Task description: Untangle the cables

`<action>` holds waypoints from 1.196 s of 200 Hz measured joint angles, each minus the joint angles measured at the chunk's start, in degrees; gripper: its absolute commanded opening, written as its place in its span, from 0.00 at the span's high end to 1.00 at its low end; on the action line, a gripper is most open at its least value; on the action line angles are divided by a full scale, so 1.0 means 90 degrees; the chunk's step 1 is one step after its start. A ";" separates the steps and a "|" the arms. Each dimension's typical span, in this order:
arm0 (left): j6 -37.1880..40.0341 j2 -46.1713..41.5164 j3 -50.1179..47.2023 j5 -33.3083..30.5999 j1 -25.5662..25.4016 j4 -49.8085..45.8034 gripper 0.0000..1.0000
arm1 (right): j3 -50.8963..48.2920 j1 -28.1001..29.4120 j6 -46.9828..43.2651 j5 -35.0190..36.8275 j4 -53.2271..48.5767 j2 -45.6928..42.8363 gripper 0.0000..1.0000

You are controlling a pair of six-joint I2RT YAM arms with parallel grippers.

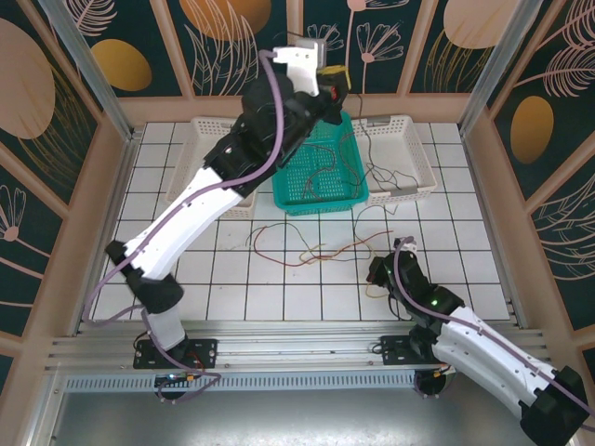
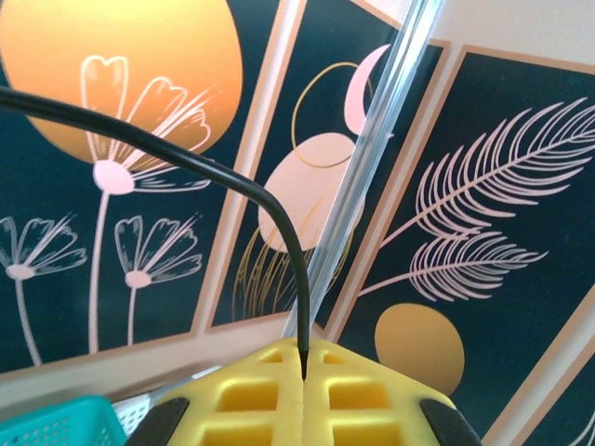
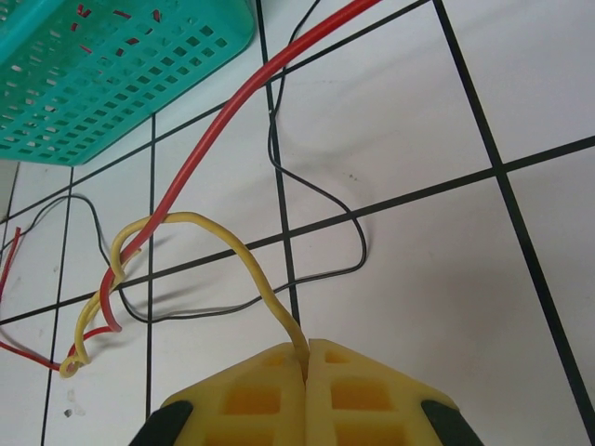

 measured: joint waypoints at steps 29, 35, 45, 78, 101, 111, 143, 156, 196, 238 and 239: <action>-0.0036 0.1183 0.1205 0.0350 0.0131 0.0017 1.00 | -0.0024 0.0228 0.0172 0.0078 -0.0087 -0.0209 1.00; -0.0063 0.1377 0.1338 0.0413 0.0158 0.0022 1.00 | -0.0036 0.0282 0.0204 0.0095 -0.0107 -0.0260 1.00; -0.0136 0.1649 0.1460 0.0534 0.0197 0.0068 1.00 | -0.0044 0.0347 0.0240 0.0114 -0.0155 -0.0321 1.00; -0.0413 0.2280 0.1498 0.0867 0.0316 0.0410 1.00 | -0.0075 0.0534 0.0384 0.0243 -0.0277 -0.0474 1.00; -0.0612 0.2579 0.1532 0.1047 0.0362 0.0763 1.00 | -0.0090 0.0619 0.0430 0.0289 -0.0318 -0.0515 1.00; -0.0702 0.2693 0.1588 0.1115 0.0372 0.0952 1.00 | -0.0095 0.0639 0.0437 0.0323 -0.0321 -0.0532 1.00; -0.1025 0.3007 0.1732 0.1328 0.0372 0.1535 1.00 | -0.0100 0.0697 0.0505 0.0376 -0.0359 -0.0614 1.00; -0.1117 0.3143 0.1770 0.1375 0.0369 0.1722 1.00 | -0.0109 0.0738 0.0525 0.0376 -0.0367 -0.0644 1.00; -0.1375 0.3679 0.1800 0.1438 0.0367 0.2062 1.00 | -0.0170 0.0821 0.0544 0.0379 -0.0393 -0.0760 1.00; -0.1591 0.4296 0.1800 0.1535 0.0367 0.2110 1.00 | -0.0170 0.0855 0.0546 0.0396 -0.0425 -0.0816 1.00; -0.1600 0.4303 0.1800 0.1537 0.0367 0.2110 1.00 | -0.0170 0.0857 0.0546 0.0396 -0.0423 -0.0816 1.00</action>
